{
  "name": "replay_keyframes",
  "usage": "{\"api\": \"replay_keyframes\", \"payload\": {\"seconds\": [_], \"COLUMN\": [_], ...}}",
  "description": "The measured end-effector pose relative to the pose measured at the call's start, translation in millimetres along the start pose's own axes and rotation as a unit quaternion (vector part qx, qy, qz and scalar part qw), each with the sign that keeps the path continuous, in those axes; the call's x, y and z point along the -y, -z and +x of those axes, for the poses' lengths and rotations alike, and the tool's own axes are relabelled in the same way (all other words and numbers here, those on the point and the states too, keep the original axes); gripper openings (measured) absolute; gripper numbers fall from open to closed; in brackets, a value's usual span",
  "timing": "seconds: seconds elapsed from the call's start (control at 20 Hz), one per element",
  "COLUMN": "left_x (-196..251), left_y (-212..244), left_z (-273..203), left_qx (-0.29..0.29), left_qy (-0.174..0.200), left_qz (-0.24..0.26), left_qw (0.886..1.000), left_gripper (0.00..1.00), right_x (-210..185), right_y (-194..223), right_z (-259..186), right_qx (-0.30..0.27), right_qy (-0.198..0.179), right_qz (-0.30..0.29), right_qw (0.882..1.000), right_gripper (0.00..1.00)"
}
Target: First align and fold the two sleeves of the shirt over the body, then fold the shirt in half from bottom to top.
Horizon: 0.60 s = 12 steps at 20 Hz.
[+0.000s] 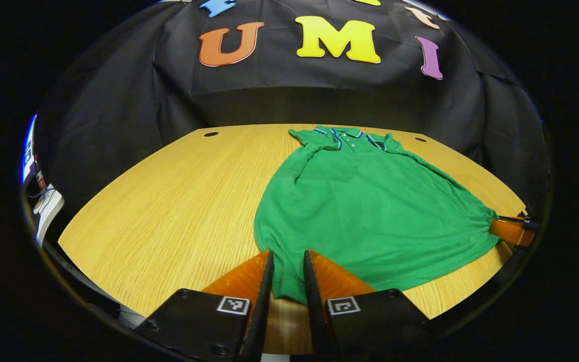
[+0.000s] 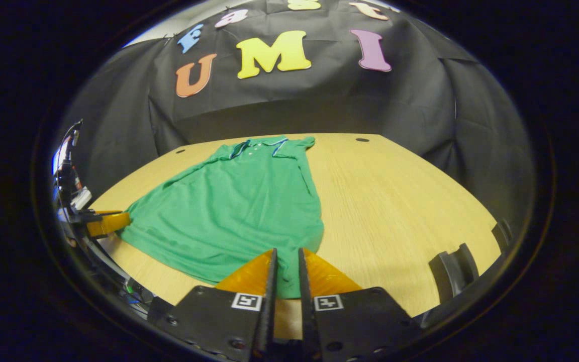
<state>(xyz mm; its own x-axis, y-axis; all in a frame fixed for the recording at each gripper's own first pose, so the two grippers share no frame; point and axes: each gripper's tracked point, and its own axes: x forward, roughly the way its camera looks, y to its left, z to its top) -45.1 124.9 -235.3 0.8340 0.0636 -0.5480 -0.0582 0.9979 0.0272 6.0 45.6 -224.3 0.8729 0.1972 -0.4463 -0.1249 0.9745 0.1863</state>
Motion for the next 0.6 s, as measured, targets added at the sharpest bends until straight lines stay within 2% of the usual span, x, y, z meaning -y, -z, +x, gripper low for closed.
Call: {"api": "replay_keyframes", "payload": {"seconds": [0.05,0.1,0.15,0.2,0.25,0.45,0.6], "left_x": [1,3,4,6,8,16,19], "left_y": [0,-1,-2,-4,-5,-9,-18], "left_z": [2,2,3,5,8,13,17], "left_qx": [0.001,0.002,0.005,0.008,0.009,0.009,0.012], "left_qy": [0.001,0.004,0.006,0.009,0.013,0.032,0.036], "left_qz": [-0.001,-0.003,-0.009,-0.014,-0.017,-0.033,-0.036], "left_qw": [1.000,1.000,1.000,1.000,1.000,0.999,0.999], "left_gripper": [0.41,0.29,0.24,0.12,0.09,0.06,0.06], "right_x": [0,-1,-1,-1,-2,1,2], "right_y": [-1,-2,-2,-4,-5,-10,-30], "right_z": [0,0,0,-1,1,2,1], "right_qx": [0.000,-0.001,-0.001,0.000,0.001,-0.002,0.014], "right_qy": [-0.001,0.000,0.002,0.003,0.004,0.008,0.003], "right_qz": [0.008,0.006,0.002,0.001,0.003,-0.002,0.000], "right_qw": [1.000,1.000,1.000,1.000,1.000,1.000,1.000], "right_gripper": [0.11,0.06,0.06,0.06,0.01,0.00,0.01]}}
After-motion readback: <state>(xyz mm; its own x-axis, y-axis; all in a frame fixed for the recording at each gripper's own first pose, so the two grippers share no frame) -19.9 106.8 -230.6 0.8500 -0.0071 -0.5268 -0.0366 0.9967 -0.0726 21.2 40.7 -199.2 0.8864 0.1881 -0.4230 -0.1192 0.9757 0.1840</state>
